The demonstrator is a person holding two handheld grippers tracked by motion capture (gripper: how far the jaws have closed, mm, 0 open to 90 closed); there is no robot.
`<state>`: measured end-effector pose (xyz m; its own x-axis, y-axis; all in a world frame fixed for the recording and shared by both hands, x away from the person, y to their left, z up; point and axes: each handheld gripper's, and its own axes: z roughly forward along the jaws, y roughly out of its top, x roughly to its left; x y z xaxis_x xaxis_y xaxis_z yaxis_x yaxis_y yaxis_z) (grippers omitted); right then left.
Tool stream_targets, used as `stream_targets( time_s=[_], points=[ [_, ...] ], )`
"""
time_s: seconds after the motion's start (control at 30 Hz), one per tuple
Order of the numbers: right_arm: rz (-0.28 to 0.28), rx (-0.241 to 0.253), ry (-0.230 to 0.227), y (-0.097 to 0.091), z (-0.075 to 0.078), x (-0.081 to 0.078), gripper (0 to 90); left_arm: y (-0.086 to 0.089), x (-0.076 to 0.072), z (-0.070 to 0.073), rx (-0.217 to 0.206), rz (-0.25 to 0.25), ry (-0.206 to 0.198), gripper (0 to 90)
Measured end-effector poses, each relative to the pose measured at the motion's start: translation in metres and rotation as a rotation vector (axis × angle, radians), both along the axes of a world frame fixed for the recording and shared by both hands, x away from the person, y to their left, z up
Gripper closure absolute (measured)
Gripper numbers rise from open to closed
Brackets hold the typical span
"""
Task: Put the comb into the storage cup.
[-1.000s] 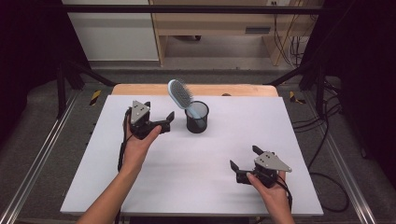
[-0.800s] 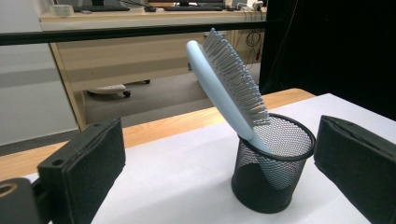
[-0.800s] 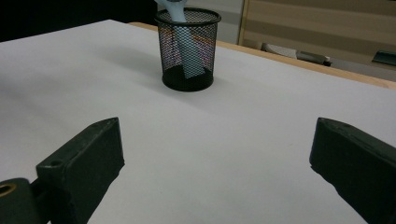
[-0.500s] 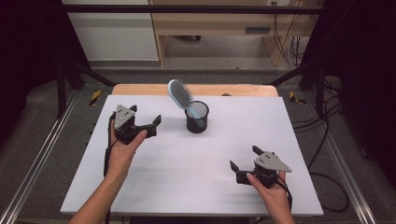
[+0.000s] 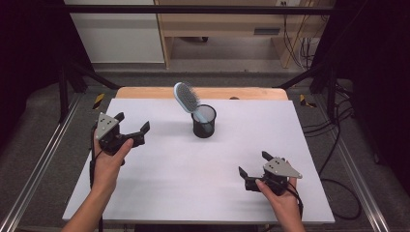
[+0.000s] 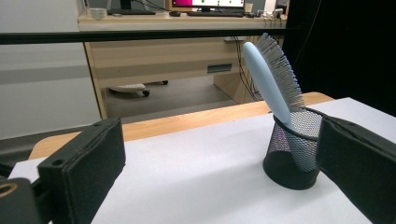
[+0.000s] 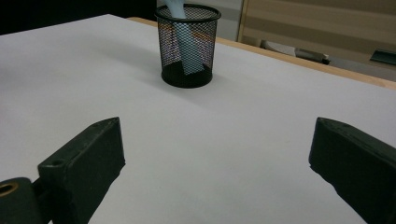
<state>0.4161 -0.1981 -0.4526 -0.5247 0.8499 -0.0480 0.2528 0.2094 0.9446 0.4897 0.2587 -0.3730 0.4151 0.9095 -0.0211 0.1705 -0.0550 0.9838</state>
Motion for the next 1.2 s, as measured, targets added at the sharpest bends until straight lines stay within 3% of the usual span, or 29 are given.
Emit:
stream_targets(
  time_s=[0.27, 0.57, 0.8, 1.0, 1.2],
  points=[
    [-0.007, 0.017, 0.038, -0.005, 0.001, 0.002, 3.7, 0.012, -0.013, 0.002, -0.019, 0.0, -0.013, 1.7],
    [-0.013, 0.034, 0.041, -0.009, 0.002, 0.003, 3.9, 0.021, -0.033, 0.001, 0.018, -0.036, -0.046, 1.6],
    [-0.023, 0.048, 0.051, -0.014, 0.0, 0.003, 4.4, 0.024, -0.045, -0.011, 0.023, -0.063, -0.059, 1.5],
    [-0.024, 0.066, 0.085, -0.018, -0.002, 0.011, 4.7, 0.034, -0.058, -0.031, -0.006, -0.063, -0.042, 1.4],
    [-0.015, 0.059, 0.056, -0.025, 0.005, 0.01, 4.8, 0.042, -0.068, -0.048, -0.008, -0.061, -0.028, 1.5]
  ],
)
